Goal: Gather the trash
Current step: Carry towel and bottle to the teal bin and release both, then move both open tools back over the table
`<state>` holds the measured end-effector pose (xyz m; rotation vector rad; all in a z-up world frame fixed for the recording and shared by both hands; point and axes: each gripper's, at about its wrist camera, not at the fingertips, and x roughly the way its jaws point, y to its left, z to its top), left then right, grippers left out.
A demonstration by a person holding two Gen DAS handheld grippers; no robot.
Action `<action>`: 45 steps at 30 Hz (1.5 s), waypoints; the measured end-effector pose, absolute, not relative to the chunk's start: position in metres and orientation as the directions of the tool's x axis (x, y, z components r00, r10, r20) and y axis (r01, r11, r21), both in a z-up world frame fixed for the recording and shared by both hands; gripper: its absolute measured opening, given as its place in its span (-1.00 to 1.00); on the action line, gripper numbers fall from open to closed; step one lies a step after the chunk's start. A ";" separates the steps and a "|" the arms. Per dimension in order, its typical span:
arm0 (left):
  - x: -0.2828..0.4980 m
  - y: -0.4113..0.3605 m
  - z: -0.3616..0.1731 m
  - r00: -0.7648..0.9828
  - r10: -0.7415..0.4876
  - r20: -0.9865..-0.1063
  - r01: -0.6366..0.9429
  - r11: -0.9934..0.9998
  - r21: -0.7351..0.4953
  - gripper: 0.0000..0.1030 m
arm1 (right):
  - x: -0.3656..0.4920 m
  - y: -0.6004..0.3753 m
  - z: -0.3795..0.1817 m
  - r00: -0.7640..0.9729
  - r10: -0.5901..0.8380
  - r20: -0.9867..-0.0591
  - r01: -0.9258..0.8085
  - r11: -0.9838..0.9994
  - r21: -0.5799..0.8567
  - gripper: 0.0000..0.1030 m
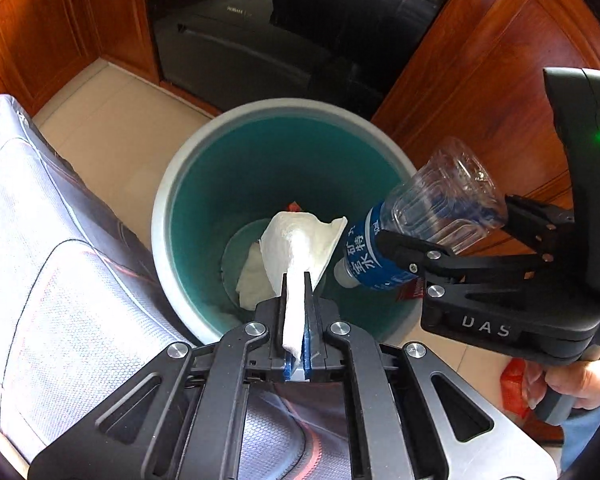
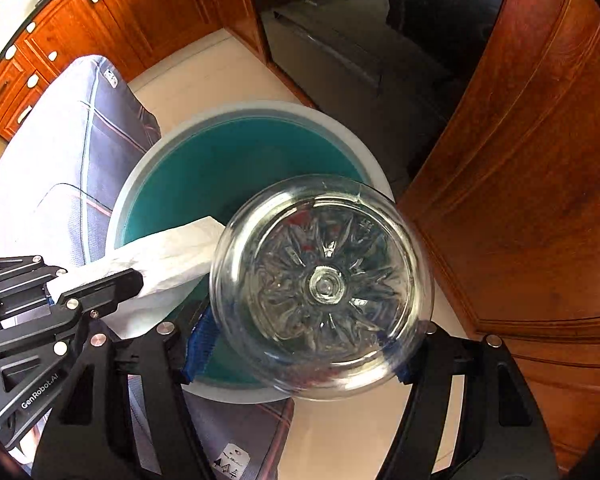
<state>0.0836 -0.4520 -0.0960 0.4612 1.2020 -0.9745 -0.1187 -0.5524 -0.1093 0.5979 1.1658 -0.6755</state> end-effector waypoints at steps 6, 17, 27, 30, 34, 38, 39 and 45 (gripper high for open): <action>0.078 -0.449 -0.083 0.154 -0.374 -0.915 0.833 0.547 -0.083 0.18 | -0.121 -0.556 -0.094 0.259 -0.182 -0.949 0.769 0.634 0.088 0.62; 0.064 -0.410 -0.024 0.162 -0.458 -0.874 0.811 0.567 -0.147 0.31 | -0.134 -0.522 -0.036 0.259 -0.285 -0.923 0.764 0.645 0.015 0.74; 0.047 -0.303 0.038 0.279 -0.520 -0.807 0.778 0.615 -0.127 0.63 | -0.116 -0.442 0.023 0.366 -0.295 -0.882 0.675 0.737 0.034 0.88; 0.050 -0.255 0.050 0.338 -0.508 -0.792 0.745 0.659 -0.105 0.77 | -0.098 -0.413 0.028 0.396 -0.260 -0.881 0.629 0.776 0.054 0.89; 0.057 -0.187 0.052 0.406 -0.470 -0.784 0.688 0.721 -0.076 0.83 | -0.070 -0.371 0.030 0.416 -0.191 -0.889 0.559 0.825 0.085 0.88; 0.067 -0.131 0.049 0.467 -0.405 -0.786 0.623 0.782 -0.033 0.89 | -0.039 -0.331 0.020 0.419 -0.110 -0.901 0.489 0.864 0.122 0.88; 0.070 -0.117 0.047 0.475 -0.392 -0.788 0.605 0.796 -0.032 0.89 | -0.031 -0.323 0.015 0.416 -0.096 -0.904 0.480 0.868 0.129 0.88; 0.085 -0.057 0.027 0.490 -0.336 -0.805 0.519 0.854 -0.040 0.89 | -0.001 -0.295 -0.012 0.424 0.026 -0.905 0.468 0.850 0.243 0.89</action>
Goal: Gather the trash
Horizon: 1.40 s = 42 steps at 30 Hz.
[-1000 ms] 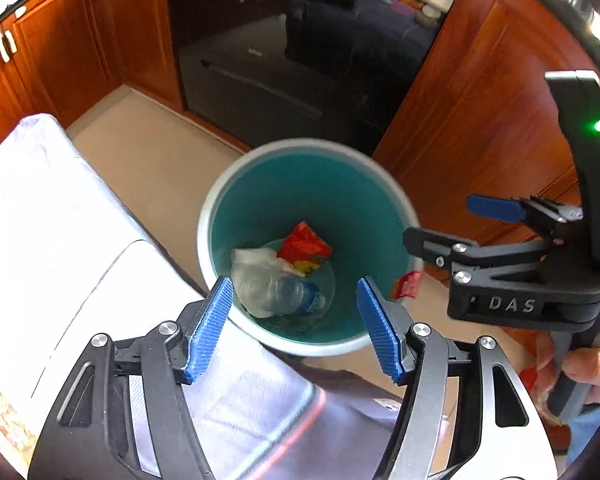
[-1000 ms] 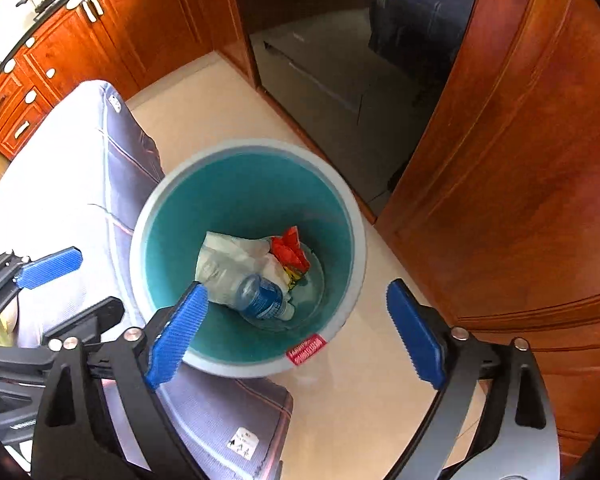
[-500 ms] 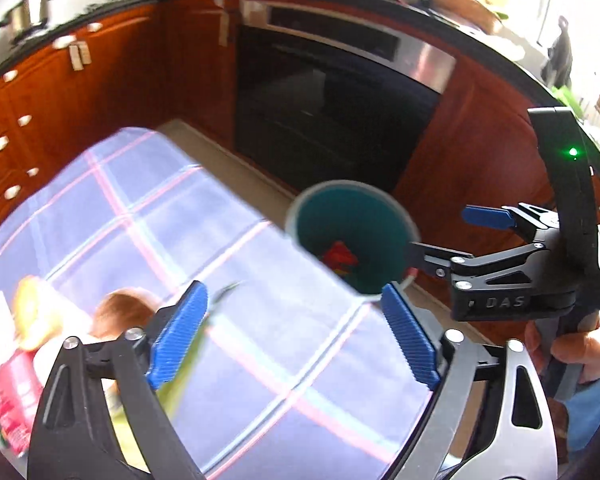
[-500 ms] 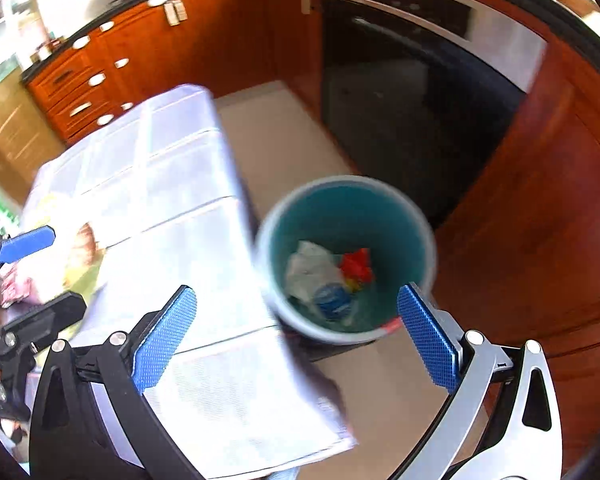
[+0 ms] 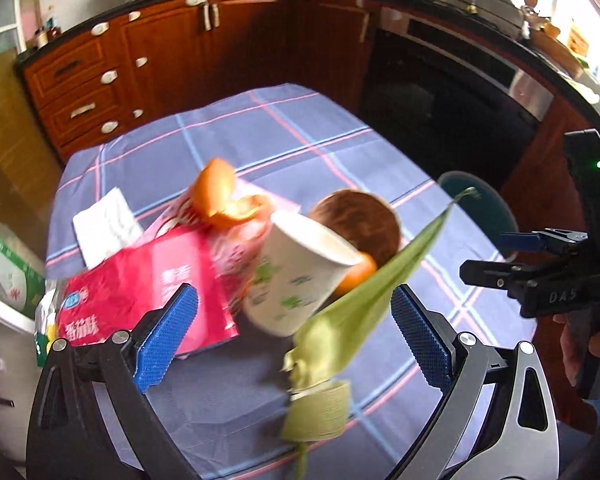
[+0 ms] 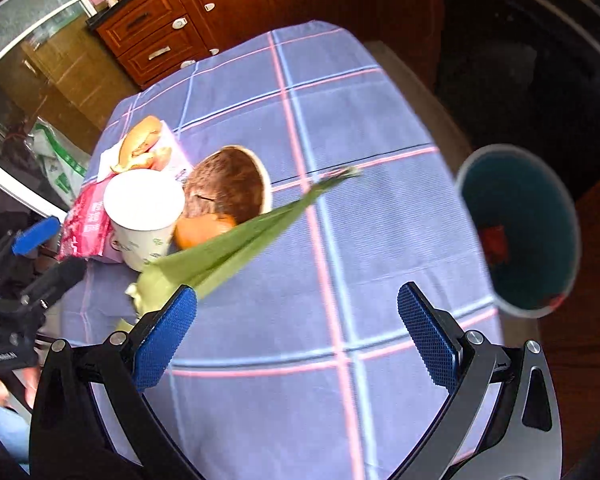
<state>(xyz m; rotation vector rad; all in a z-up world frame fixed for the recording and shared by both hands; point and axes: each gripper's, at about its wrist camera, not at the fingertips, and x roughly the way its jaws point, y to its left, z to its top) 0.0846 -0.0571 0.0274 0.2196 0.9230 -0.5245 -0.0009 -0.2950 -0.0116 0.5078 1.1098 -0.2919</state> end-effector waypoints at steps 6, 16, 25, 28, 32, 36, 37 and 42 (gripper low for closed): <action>0.090 -0.040 0.006 0.483 -0.297 -0.824 0.506 0.862 -0.014 0.89 | 0.029 -0.282 -0.032 0.442 0.053 -0.895 0.459 0.845 0.276 0.89; 0.097 -0.055 -0.008 0.476 -0.277 -0.835 0.554 0.832 0.040 0.89 | 0.046 -0.273 -0.045 0.451 0.061 -0.891 0.414 0.870 0.269 -0.54; 0.104 -0.079 -0.017 0.454 -0.274 -0.848 0.588 0.807 0.054 0.89 | 0.015 -0.281 -0.041 0.392 -0.034 -0.919 0.382 0.915 0.129 -0.78; 0.107 -0.095 -0.021 0.451 -0.265 -0.852 0.603 0.794 0.072 0.89 | -0.003 -0.297 -0.041 0.371 -0.068 -0.926 0.408 0.908 0.097 -0.78; 0.108 -0.116 -0.027 0.454 -0.259 -0.853 0.626 0.774 0.098 0.89 | -0.027 -0.319 -0.045 0.355 -0.073 -0.932 0.456 0.884 0.105 -0.78; 0.100 -0.129 -0.026 0.494 -0.265 -0.828 0.636 0.759 0.137 0.72 | -0.043 -0.335 -0.049 0.357 -0.063 -0.932 0.493 0.860 0.130 -0.77; 0.098 -0.129 -0.026 0.491 -0.268 -0.829 0.639 0.758 0.134 0.52 | -0.046 -0.338 -0.050 0.360 -0.058 -0.931 0.500 0.855 0.139 -0.76; 0.091 -0.119 -0.020 0.451 -0.304 -0.839 0.639 0.767 0.066 0.43 | -0.053 -0.334 -0.050 0.376 0.014 -0.926 0.478 0.853 0.207 -0.25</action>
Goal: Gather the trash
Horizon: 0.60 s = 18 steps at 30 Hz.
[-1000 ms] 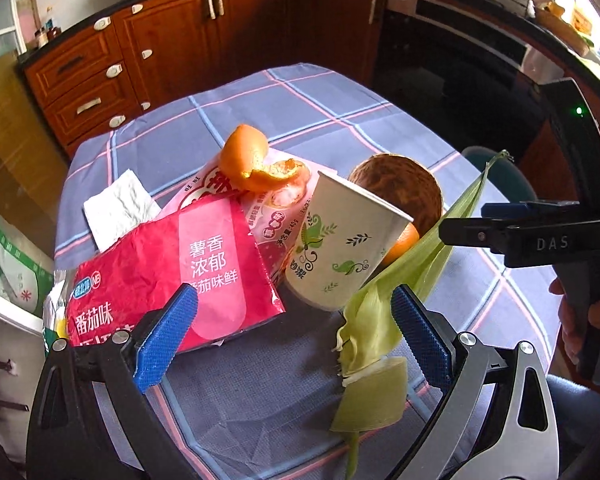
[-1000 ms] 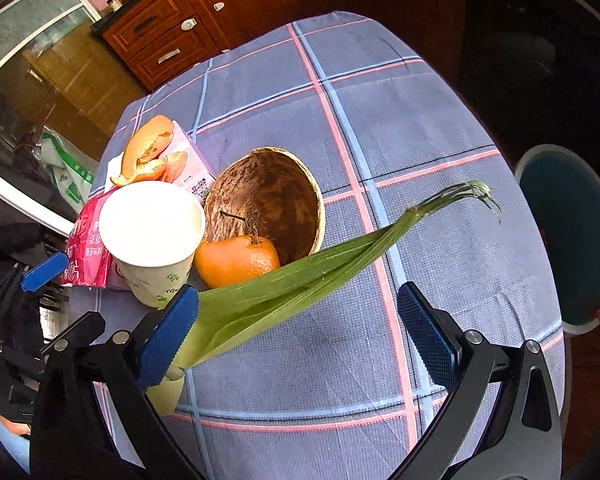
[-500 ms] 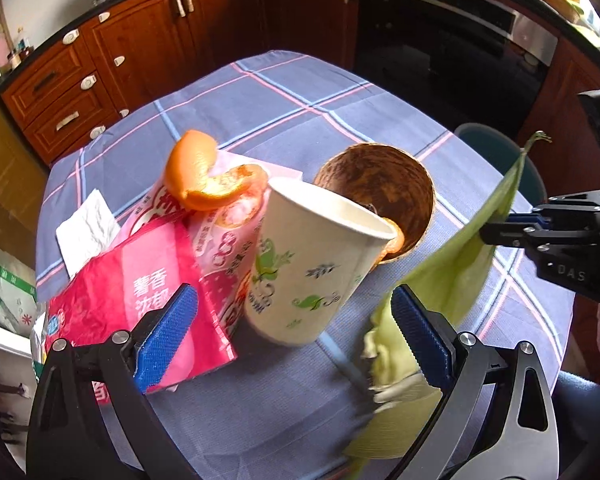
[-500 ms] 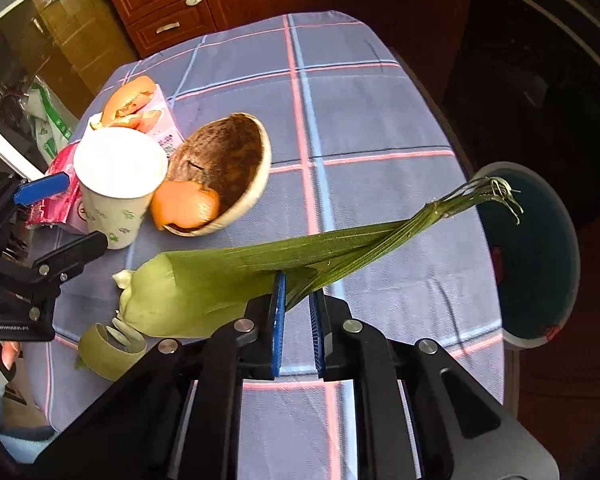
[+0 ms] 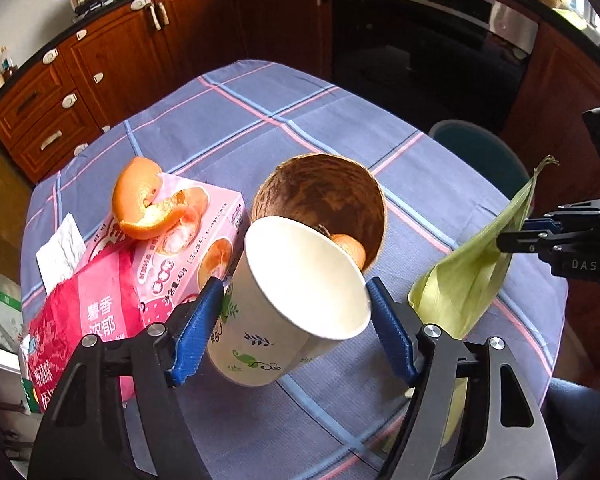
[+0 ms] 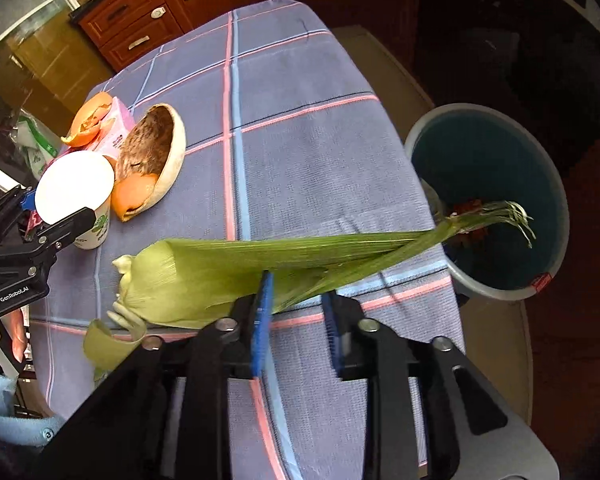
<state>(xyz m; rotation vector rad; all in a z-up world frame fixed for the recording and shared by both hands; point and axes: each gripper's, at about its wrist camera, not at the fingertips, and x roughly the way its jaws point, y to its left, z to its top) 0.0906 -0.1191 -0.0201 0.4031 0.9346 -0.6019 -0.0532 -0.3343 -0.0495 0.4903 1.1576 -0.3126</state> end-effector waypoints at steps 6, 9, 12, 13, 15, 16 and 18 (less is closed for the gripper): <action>0.072 -0.090 -0.016 0.389 -0.319 -0.864 0.624 0.781 -0.007 0.43 | -0.059 -0.302 -0.049 0.362 0.124 -0.924 0.382 0.884 0.269 0.19; 0.063 -0.077 -0.017 0.357 -0.332 -0.873 0.627 0.778 -0.040 0.43 | -0.062 -0.283 -0.041 0.370 0.190 -0.909 0.313 0.896 0.315 0.19; 0.054 -0.068 -0.019 0.326 -0.347 -0.879 0.635 0.770 -0.068 0.44 | -0.056 -0.267 -0.021 0.425 0.222 -0.878 0.231 0.911 0.342 0.26; 0.052 -0.066 -0.020 0.324 -0.348 -0.880 0.636 0.769 -0.070 0.46 | -0.052 -0.264 -0.015 0.449 0.212 -0.868 0.210 0.919 0.333 0.45; 0.049 -0.060 -0.022 0.326 -0.351 -0.878 0.635 0.769 -0.071 0.51 | -0.039 -0.261 -0.006 0.492 0.163 -0.855 0.181 0.942 0.284 0.66; 0.049 -0.057 -0.023 0.330 -0.347 -0.878 0.628 0.775 -0.070 0.52 | -0.032 -0.261 -0.006 0.497 0.138 -0.856 0.179 0.950 0.257 0.66; 0.048 -0.050 -0.027 0.332 -0.329 -0.884 0.606 0.793 -0.068 0.52 | -0.013 -0.268 -0.014 0.480 0.080 -0.873 0.193 0.962 0.195 0.67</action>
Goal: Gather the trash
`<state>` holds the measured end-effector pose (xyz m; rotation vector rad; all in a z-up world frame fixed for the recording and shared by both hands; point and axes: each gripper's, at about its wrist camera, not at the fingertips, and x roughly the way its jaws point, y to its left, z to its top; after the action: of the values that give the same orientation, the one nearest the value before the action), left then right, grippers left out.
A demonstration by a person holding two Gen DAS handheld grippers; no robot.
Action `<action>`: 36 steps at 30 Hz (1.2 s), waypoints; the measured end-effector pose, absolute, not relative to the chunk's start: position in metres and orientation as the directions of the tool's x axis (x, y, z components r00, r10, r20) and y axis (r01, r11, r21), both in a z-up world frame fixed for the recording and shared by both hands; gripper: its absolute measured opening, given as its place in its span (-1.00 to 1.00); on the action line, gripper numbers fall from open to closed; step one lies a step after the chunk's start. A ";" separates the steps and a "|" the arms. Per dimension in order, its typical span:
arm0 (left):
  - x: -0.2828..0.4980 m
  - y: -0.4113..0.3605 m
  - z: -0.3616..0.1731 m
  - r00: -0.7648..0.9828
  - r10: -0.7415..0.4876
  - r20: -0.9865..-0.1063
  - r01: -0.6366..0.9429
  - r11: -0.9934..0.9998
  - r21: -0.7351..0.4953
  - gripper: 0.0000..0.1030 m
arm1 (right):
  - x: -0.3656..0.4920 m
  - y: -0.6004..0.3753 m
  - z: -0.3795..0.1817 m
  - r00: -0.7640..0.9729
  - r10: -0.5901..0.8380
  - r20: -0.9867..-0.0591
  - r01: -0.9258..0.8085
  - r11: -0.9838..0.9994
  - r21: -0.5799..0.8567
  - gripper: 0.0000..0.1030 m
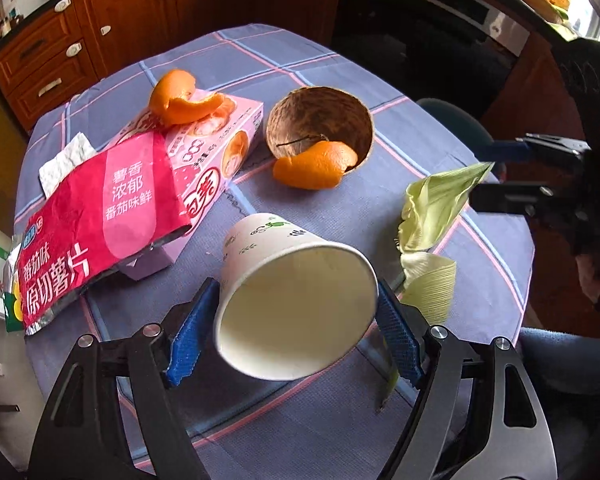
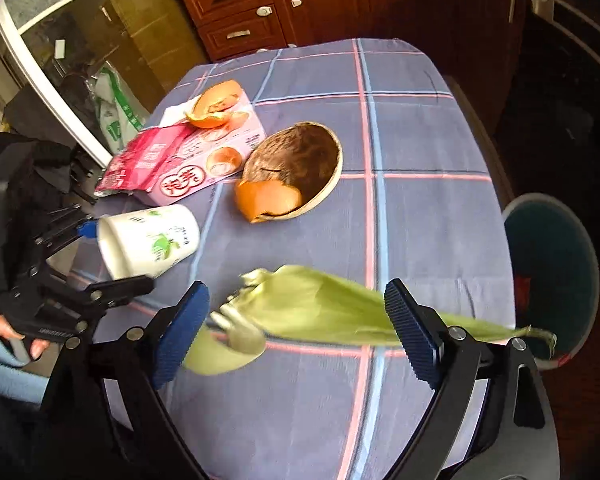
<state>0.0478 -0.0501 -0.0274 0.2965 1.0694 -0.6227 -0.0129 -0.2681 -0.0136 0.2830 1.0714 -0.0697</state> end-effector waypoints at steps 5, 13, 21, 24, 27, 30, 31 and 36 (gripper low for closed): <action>0.042 -0.026 -0.044 0.307 -0.297 -0.904 0.558 0.826 -0.082 0.52 | 0.016 -0.287 -0.057 0.309 0.079 -0.948 0.231 0.960 0.155 0.67; 0.045 -0.015 -0.052 0.268 -0.326 -0.907 0.542 0.829 -0.138 0.57 | 0.000 -0.241 -0.050 0.259 0.154 -0.954 0.155 0.968 0.198 0.72; 0.057 -0.018 -0.060 0.255 -0.306 -0.917 0.517 0.845 -0.138 0.59 | -0.003 -0.211 -0.052 0.193 0.077 -0.978 0.096 0.991 0.097 0.74; 0.057 -0.016 -0.066 0.242 -0.299 -0.923 0.509 0.849 -0.142 0.59 | -0.005 -0.209 -0.057 0.169 0.051 -0.984 0.091 0.994 0.067 0.77; 0.054 -0.020 -0.067 0.249 -0.301 -0.921 0.521 0.843 -0.135 0.59 | -0.008 -0.204 -0.063 0.167 0.036 -0.985 0.091 0.995 0.052 0.76; 0.051 -0.021 -0.065 0.258 -0.321 -0.911 0.522 0.840 -0.148 0.42 | -0.009 -0.198 -0.062 0.190 0.004 -0.982 0.086 0.996 0.021 0.11; 0.050 -0.022 -0.063 0.263 -0.323 -0.909 0.522 0.840 -0.147 0.34 | -0.010 -0.197 -0.061 0.201 0.005 -0.980 0.094 0.995 0.025 -0.18; 0.044 -0.020 -0.046 0.311 -0.339 -0.888 0.526 0.839 -0.136 0.08 | -0.020 -0.211 -0.041 0.268 0.019 -0.963 0.152 0.986 0.062 -0.67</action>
<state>0.0444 -0.0198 -0.0460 0.1918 1.1171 -0.5755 -0.0197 -0.2107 -0.0413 0.1526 1.2980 -0.0906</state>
